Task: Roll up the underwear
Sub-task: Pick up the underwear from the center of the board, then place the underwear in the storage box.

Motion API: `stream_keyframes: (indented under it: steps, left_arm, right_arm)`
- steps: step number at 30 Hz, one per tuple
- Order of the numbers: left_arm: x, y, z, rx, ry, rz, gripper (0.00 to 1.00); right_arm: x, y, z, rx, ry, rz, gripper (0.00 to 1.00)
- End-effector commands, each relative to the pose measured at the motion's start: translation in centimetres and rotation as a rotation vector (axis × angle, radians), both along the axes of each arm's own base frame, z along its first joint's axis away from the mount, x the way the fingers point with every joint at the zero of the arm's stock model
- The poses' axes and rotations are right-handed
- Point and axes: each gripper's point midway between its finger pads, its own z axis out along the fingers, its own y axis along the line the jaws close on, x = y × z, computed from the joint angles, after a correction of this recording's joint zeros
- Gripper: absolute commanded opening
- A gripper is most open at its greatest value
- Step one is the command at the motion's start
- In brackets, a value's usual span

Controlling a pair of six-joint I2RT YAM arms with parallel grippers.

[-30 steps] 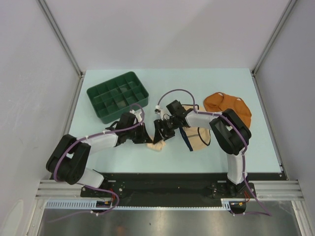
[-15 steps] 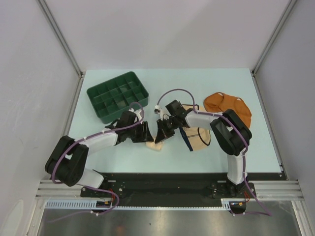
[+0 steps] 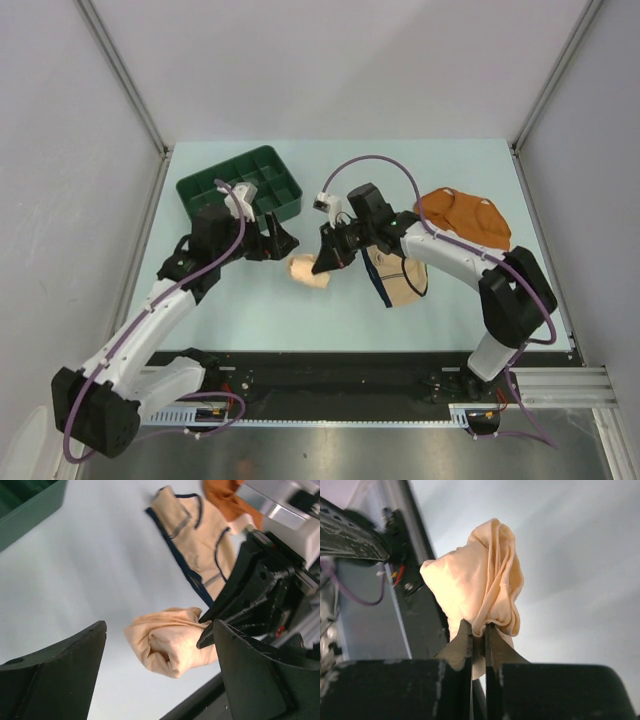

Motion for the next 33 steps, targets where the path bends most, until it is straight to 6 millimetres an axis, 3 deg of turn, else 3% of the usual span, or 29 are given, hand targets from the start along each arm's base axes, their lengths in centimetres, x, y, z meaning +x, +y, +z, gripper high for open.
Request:
stream_keyframes:
  steps: [1, 4, 7, 14, 29, 33]
  left_arm:
    - [-3.0, -1.6, 4.8, -0.034, -0.142, -0.233, 0.93]
    - [-4.8, -2.7, 5.7, -0.064, -0.161, -0.359, 0.95]
    - [-5.8, -3.2, 4.9, -0.064, -0.115, -0.429, 0.96]
    - [-7.7, -4.2, 4.3, -0.104, -0.074, -0.553, 0.98]
    - [-12.7, -5.8, 2.7, -0.181, 0.084, -0.767, 0.98]
    - [-13.4, -6.1, 2.5, -0.178, 0.093, -0.793, 0.91]
  right_arm:
    - [-3.4, 0.0, 5.7, 0.160, -0.092, 0.216, 0.00]
    - [-5.2, -0.6, 7.6, 0.169, -0.107, 0.277, 0.00]
    - [-6.8, -1.1, 8.3, 0.141, -0.125, 0.329, 0.00]
    - [-9.2, -1.3, 8.1, 0.064, -0.139, 0.387, 0.00]
    - [-9.2, -0.9, 9.5, 0.042, -0.202, 0.421, 0.00]
    - [-9.1, -0.5, 9.4, 0.027, -0.210, 0.432, 0.00]
